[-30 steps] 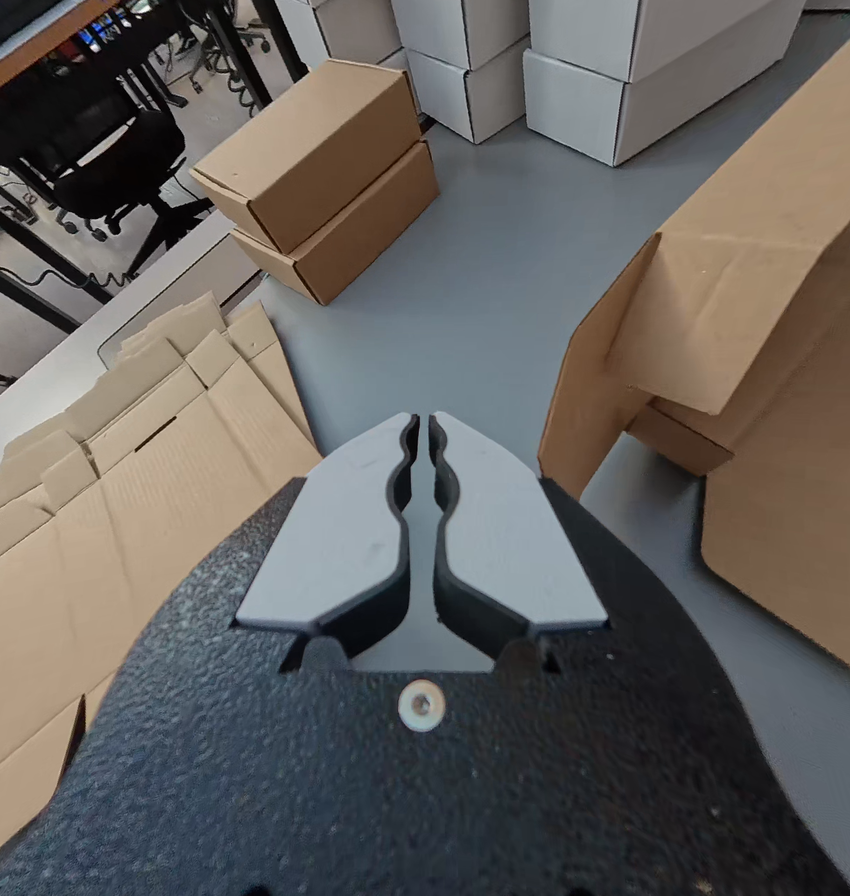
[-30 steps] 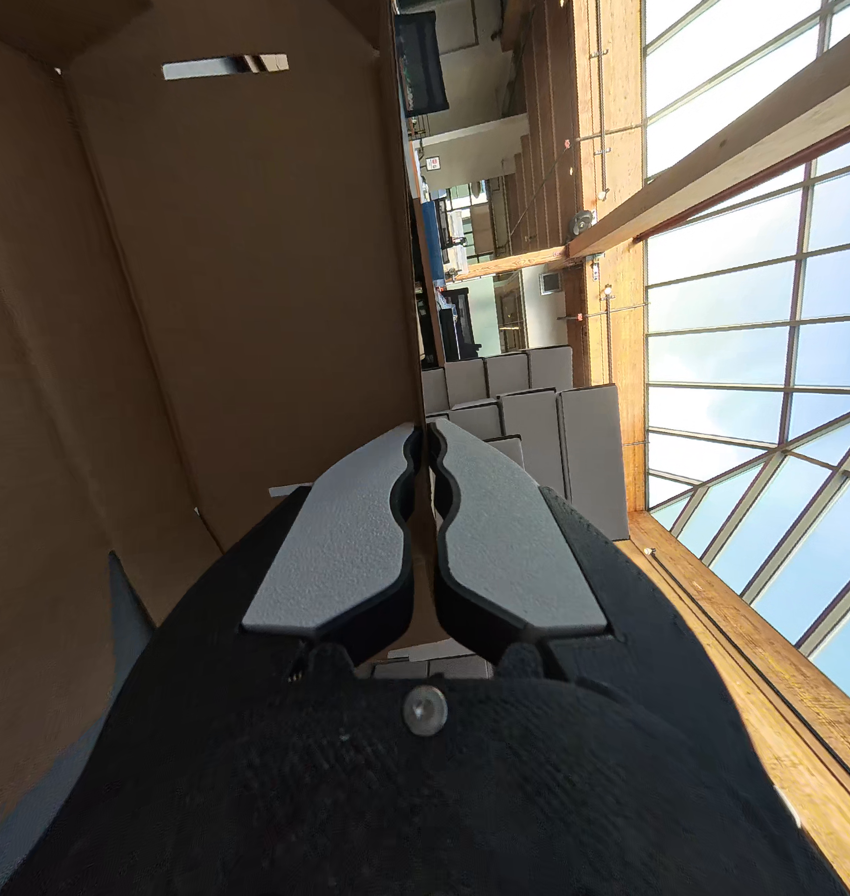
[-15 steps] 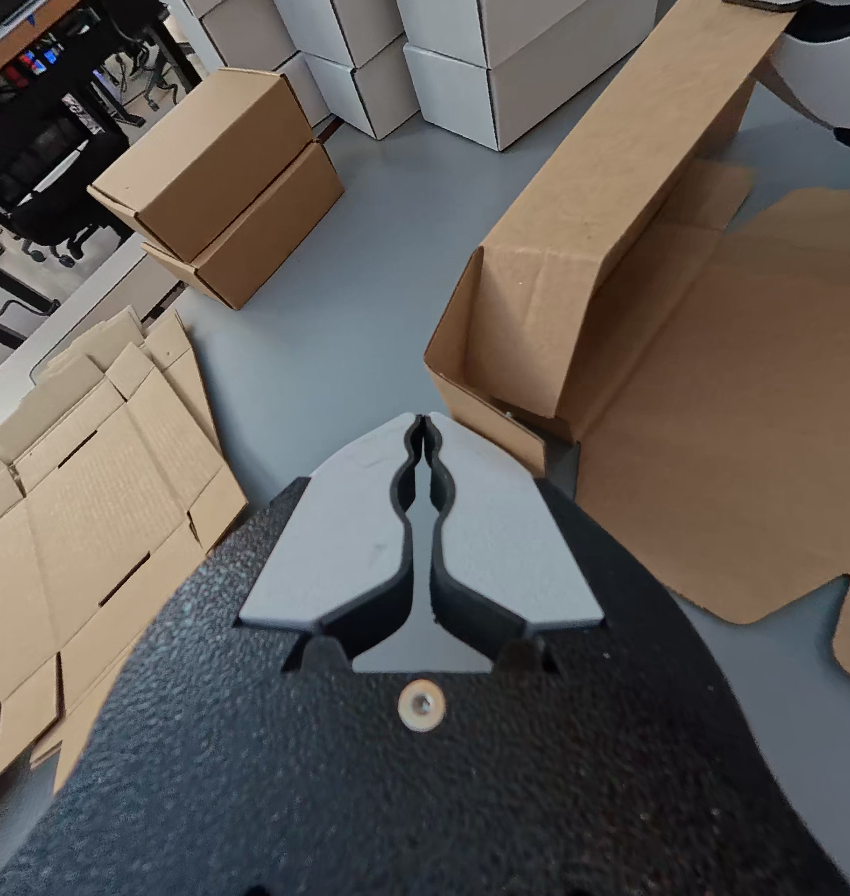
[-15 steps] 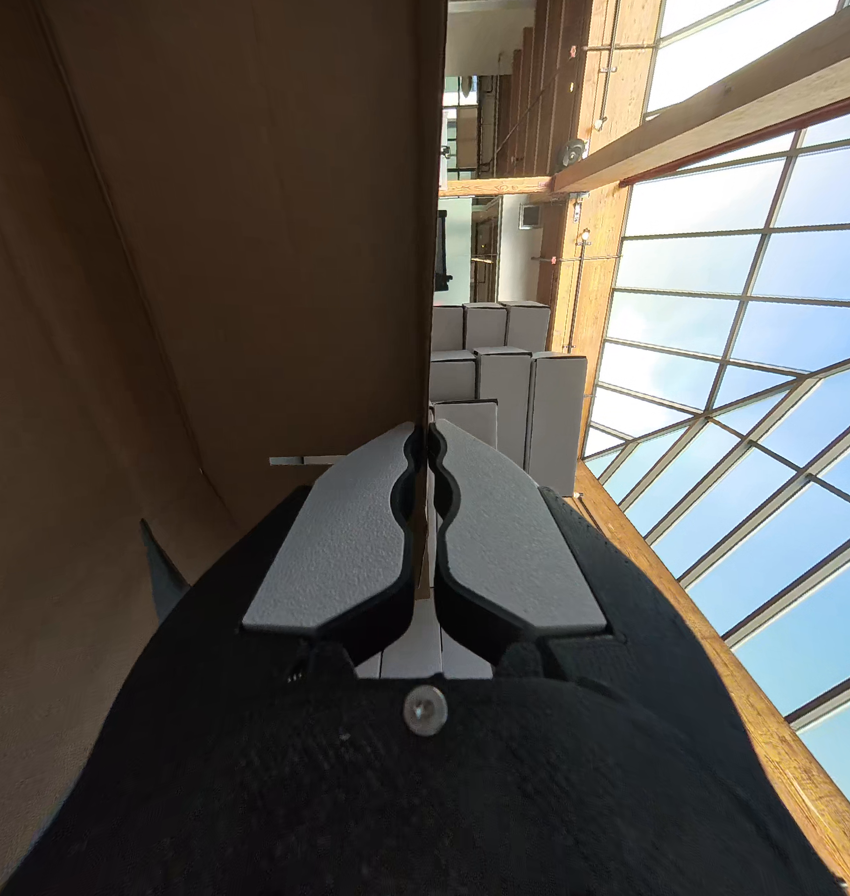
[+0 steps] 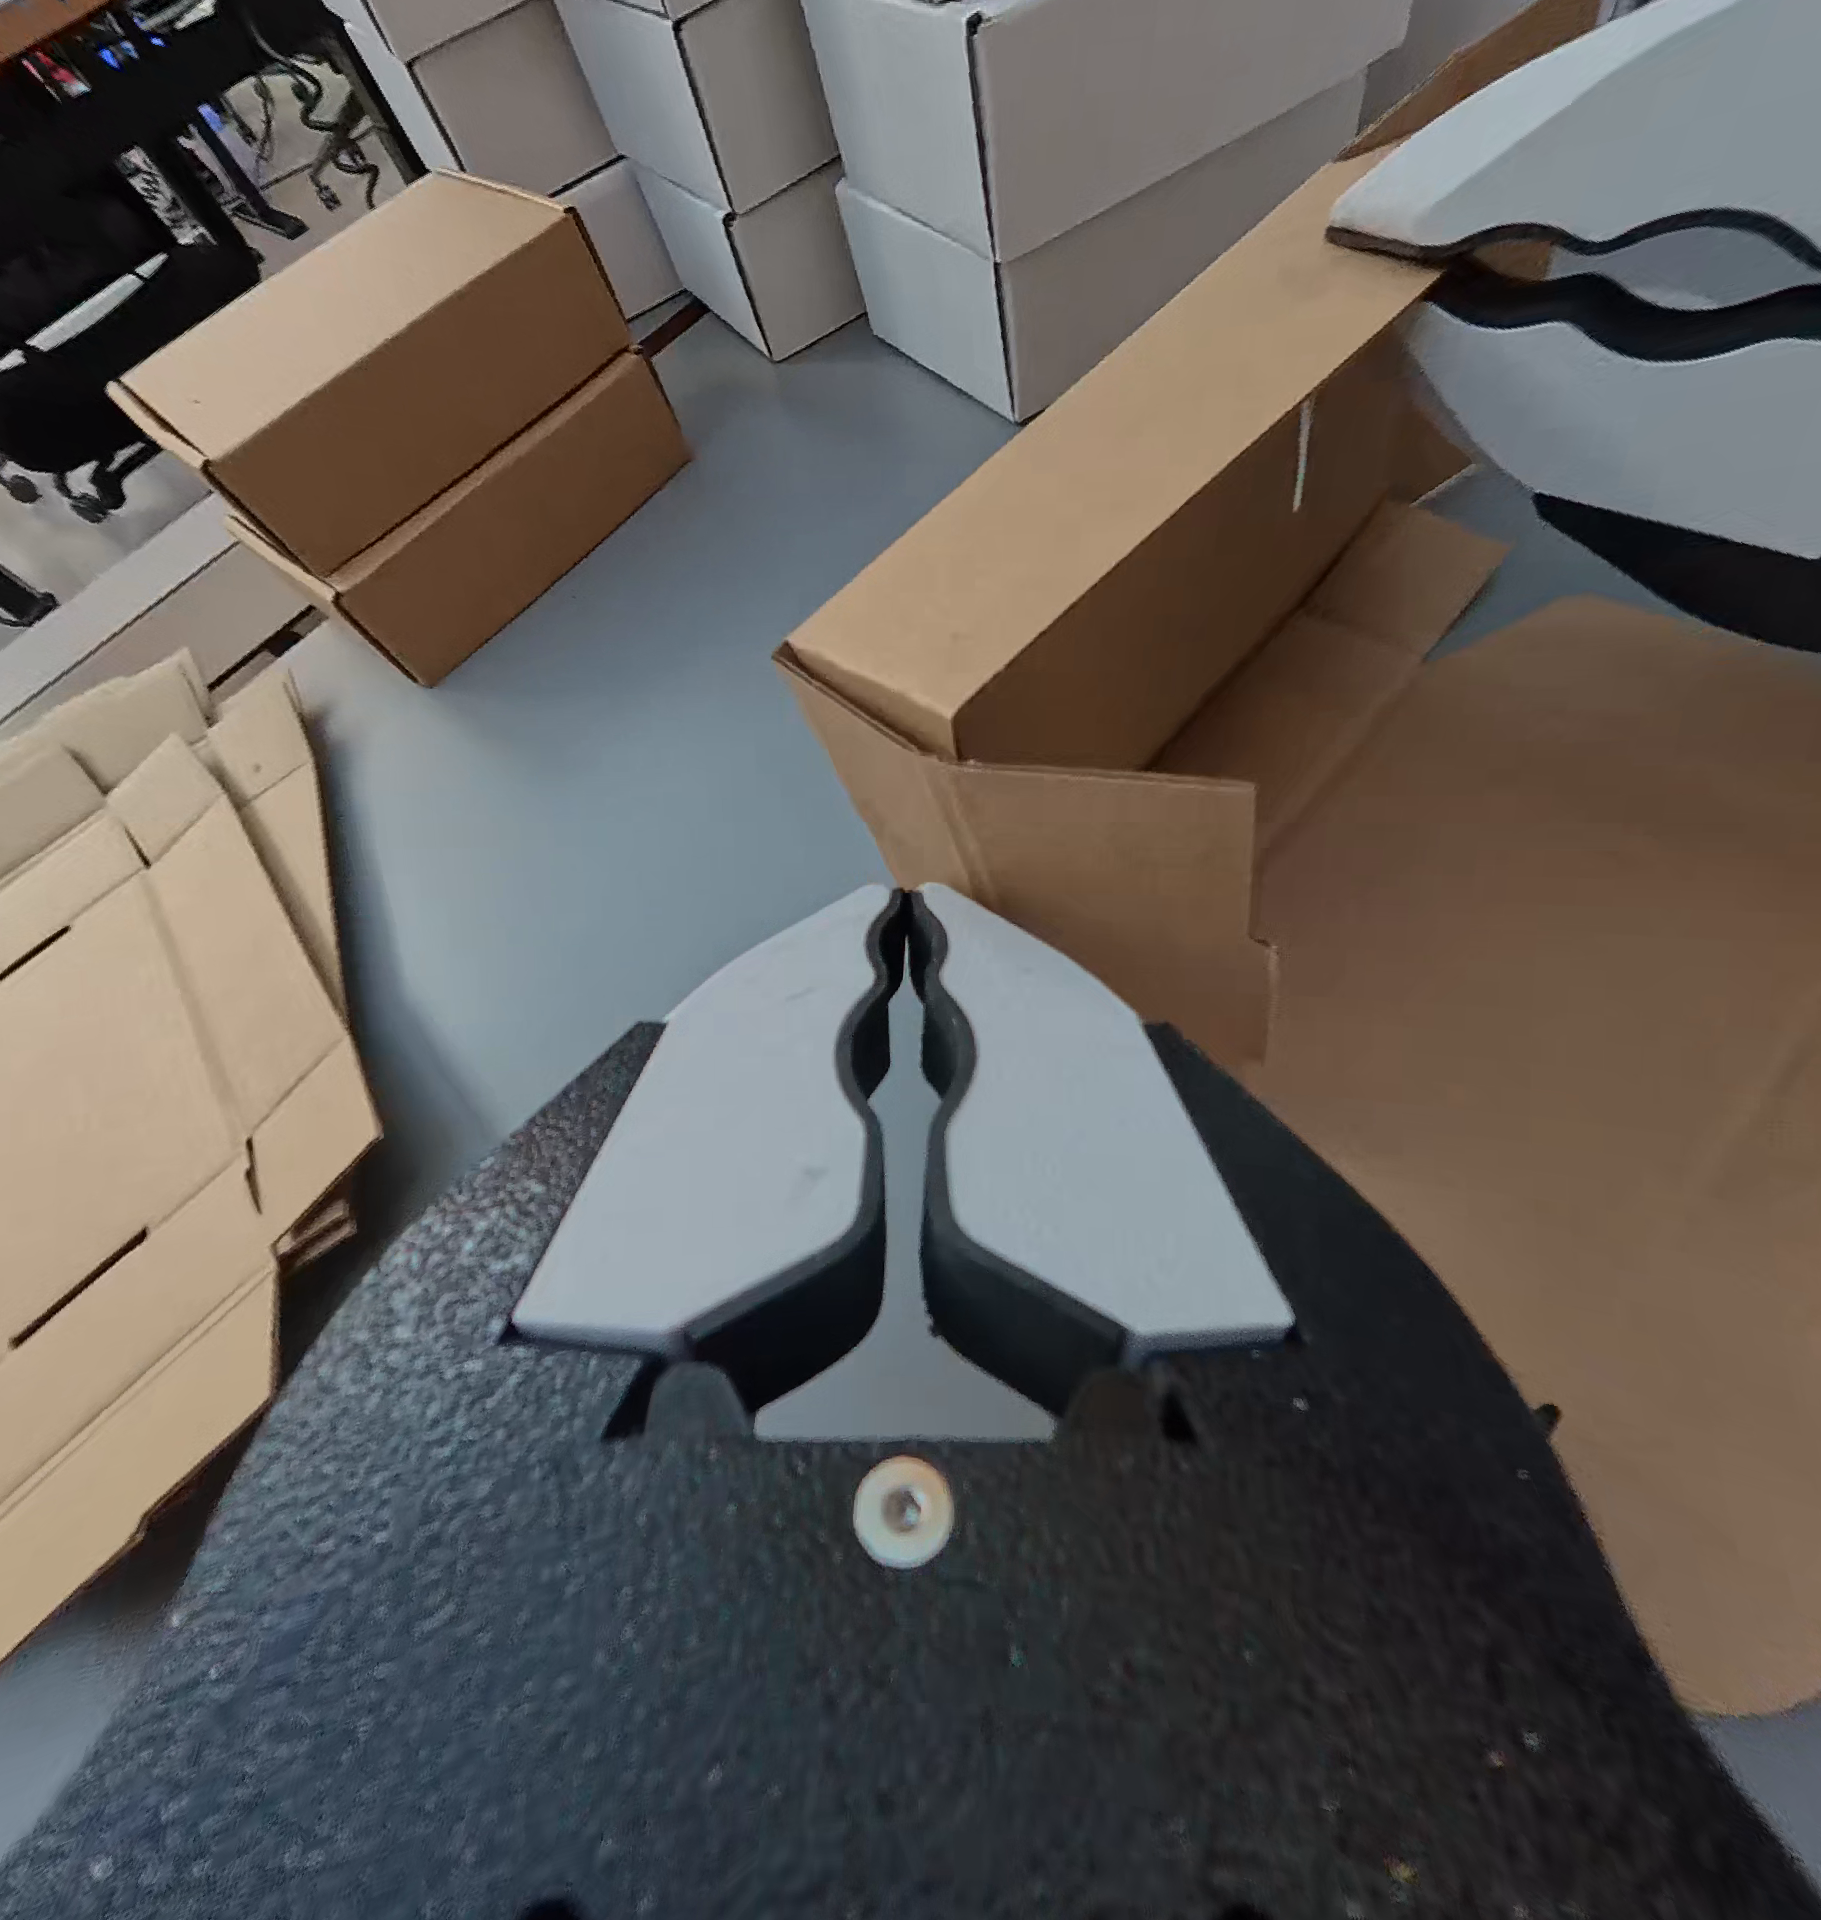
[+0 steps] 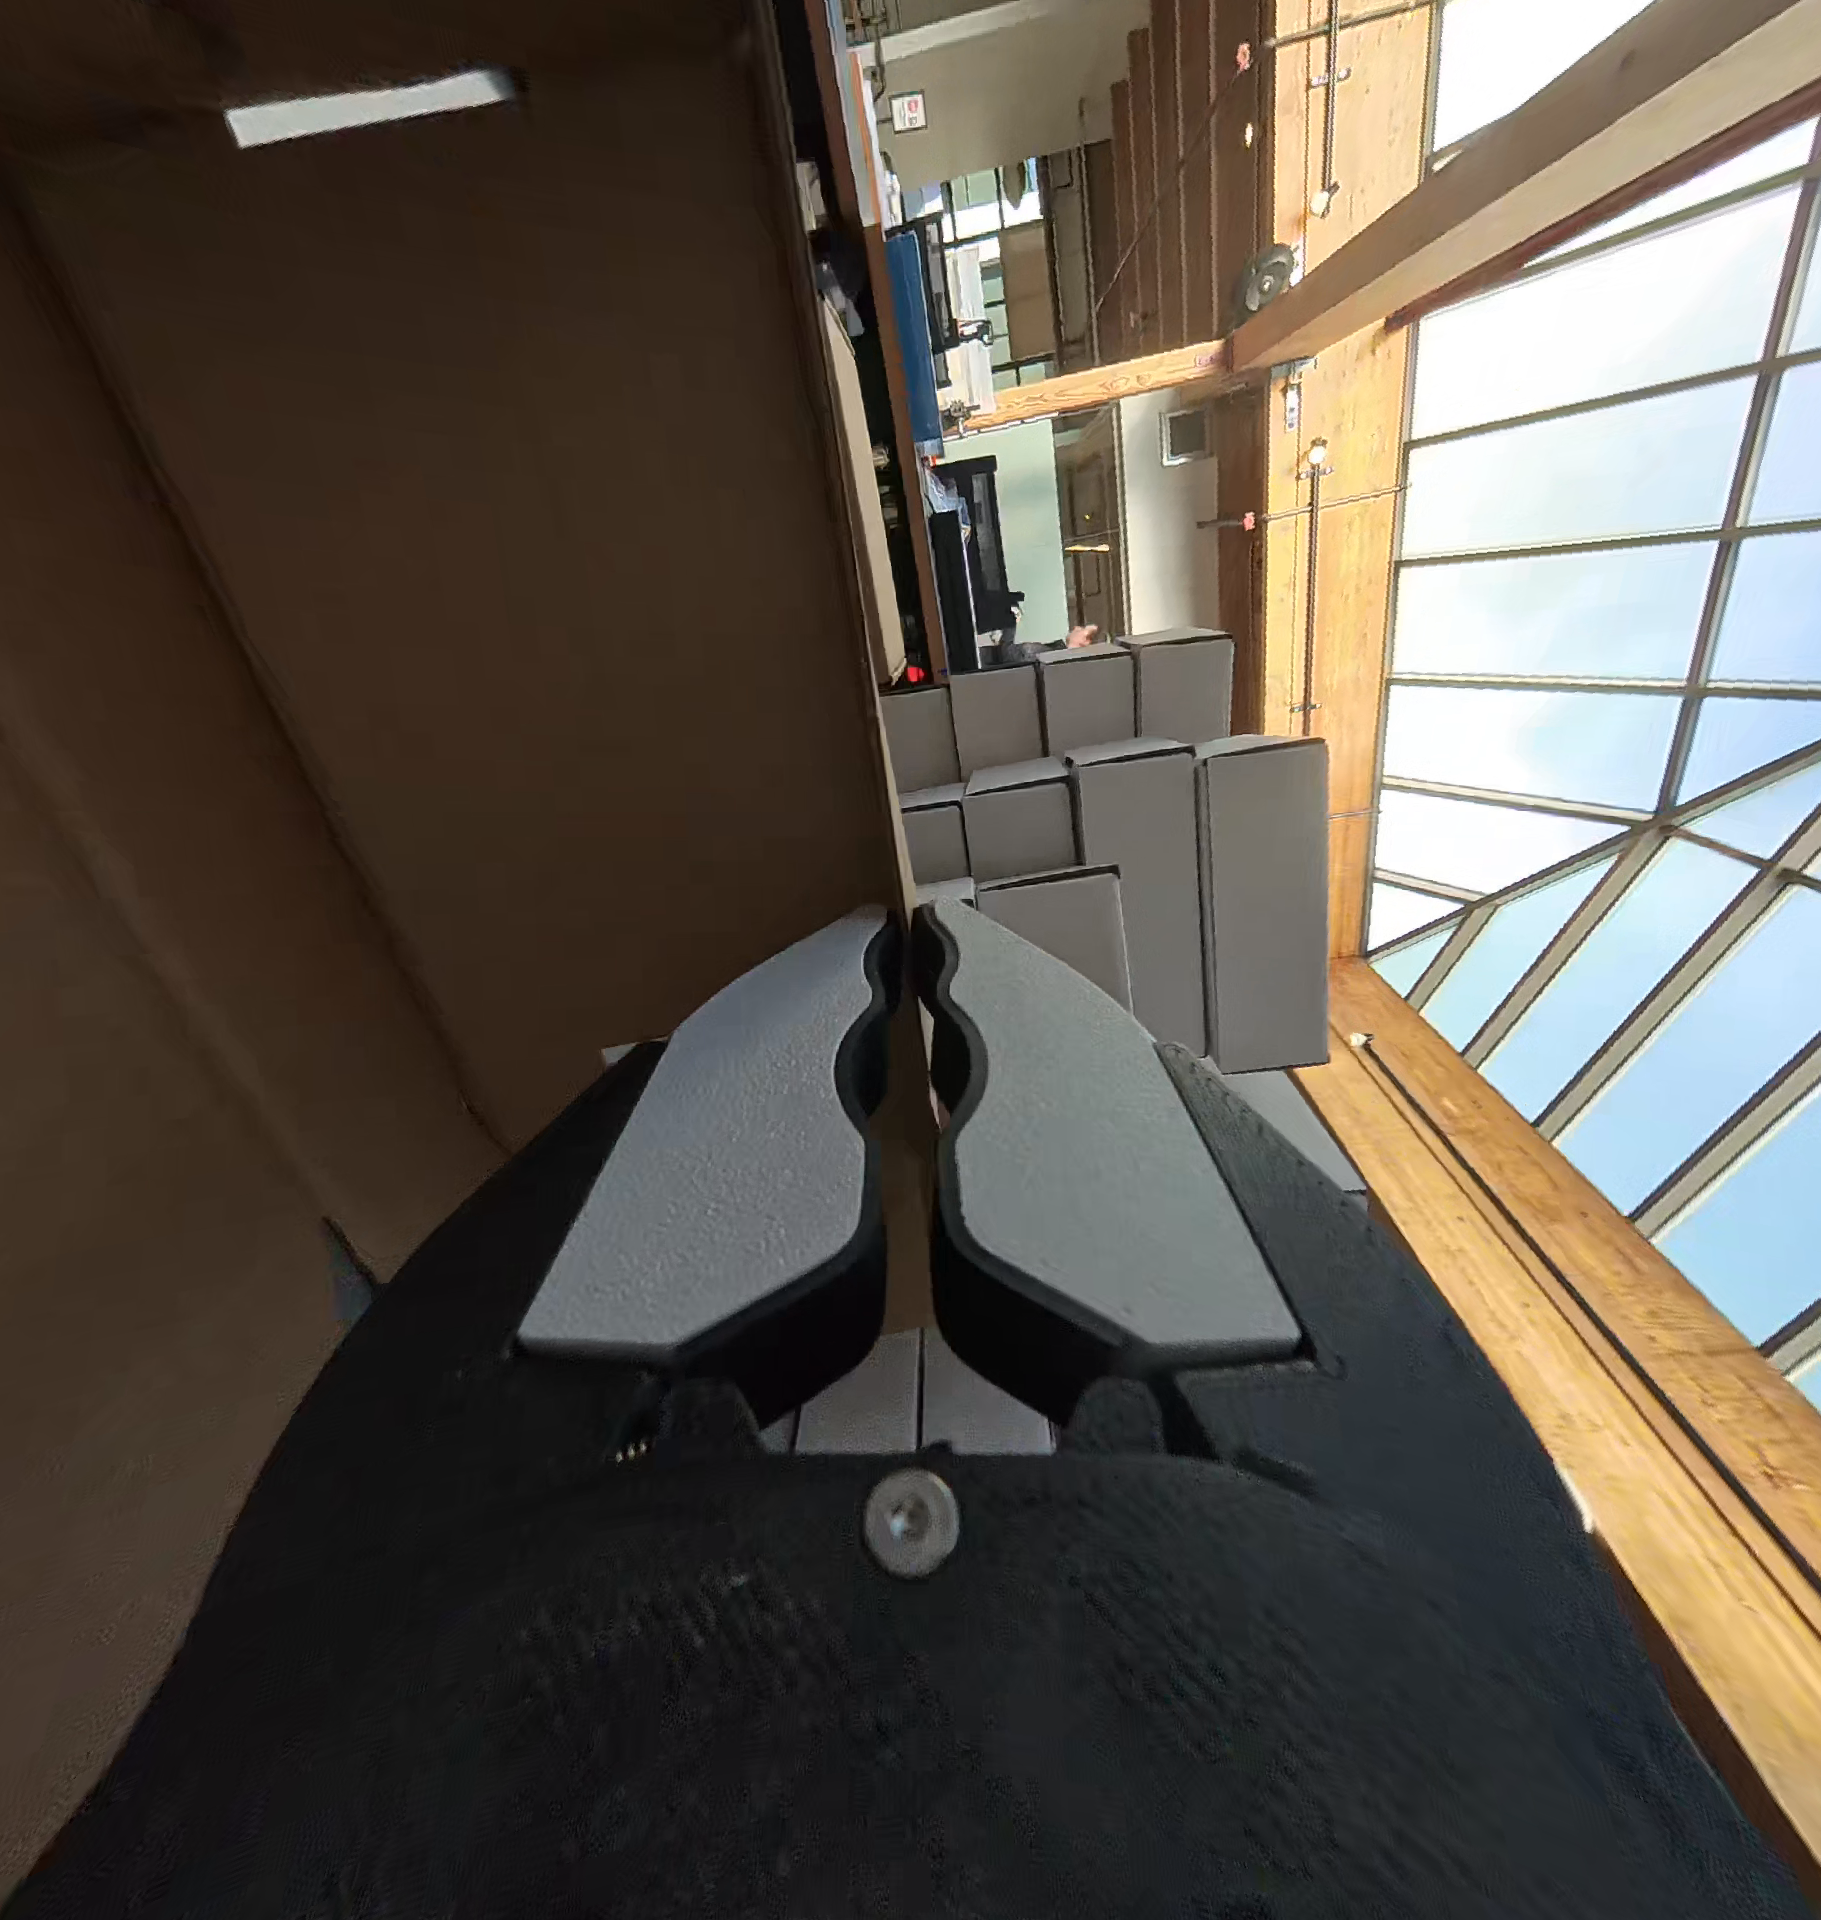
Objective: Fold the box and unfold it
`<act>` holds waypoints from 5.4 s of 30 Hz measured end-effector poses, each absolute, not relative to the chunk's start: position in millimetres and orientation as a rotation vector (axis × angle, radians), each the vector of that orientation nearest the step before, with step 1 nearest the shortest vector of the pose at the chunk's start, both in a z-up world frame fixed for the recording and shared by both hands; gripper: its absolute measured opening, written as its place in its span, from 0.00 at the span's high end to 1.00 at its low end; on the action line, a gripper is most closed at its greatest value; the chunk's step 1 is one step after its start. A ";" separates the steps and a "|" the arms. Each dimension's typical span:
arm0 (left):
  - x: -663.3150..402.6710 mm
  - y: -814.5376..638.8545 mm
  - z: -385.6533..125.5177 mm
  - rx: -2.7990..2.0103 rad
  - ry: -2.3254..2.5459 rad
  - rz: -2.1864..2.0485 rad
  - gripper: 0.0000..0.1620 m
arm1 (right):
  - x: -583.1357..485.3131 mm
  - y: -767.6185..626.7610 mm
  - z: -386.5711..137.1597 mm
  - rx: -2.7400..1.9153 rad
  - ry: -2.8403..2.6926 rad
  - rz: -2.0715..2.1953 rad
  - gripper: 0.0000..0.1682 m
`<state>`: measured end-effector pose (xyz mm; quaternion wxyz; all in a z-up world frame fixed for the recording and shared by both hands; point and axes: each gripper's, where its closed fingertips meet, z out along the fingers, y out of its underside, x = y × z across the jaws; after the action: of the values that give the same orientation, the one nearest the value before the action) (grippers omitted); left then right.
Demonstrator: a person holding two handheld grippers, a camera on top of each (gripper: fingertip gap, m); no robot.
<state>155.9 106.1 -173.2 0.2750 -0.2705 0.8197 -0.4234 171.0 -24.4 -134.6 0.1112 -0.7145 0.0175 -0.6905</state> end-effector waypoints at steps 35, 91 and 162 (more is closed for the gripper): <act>132.1 85.8 -171.3 -0.504 2.324 -1.651 0.82 | 156.0 -26.0 -134.9 -2.172 -0.219 -1.916 0.99; 250.7 67.9 -184.1 -0.968 1.953 -1.114 0.95 | 173.0 -23.6 -137.1 -2.218 -0.110 -1.734 0.97; 209.5 142.1 -85.7 -1.199 1.601 -1.247 0.96 | 184.6 24.2 -44.8 -1.732 0.352 -1.543 1.00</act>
<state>209.5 142.1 -85.7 0.3822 -0.4701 0.6276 -0.4889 184.6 24.2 -44.8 0.3873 -0.6804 0.1385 -0.6065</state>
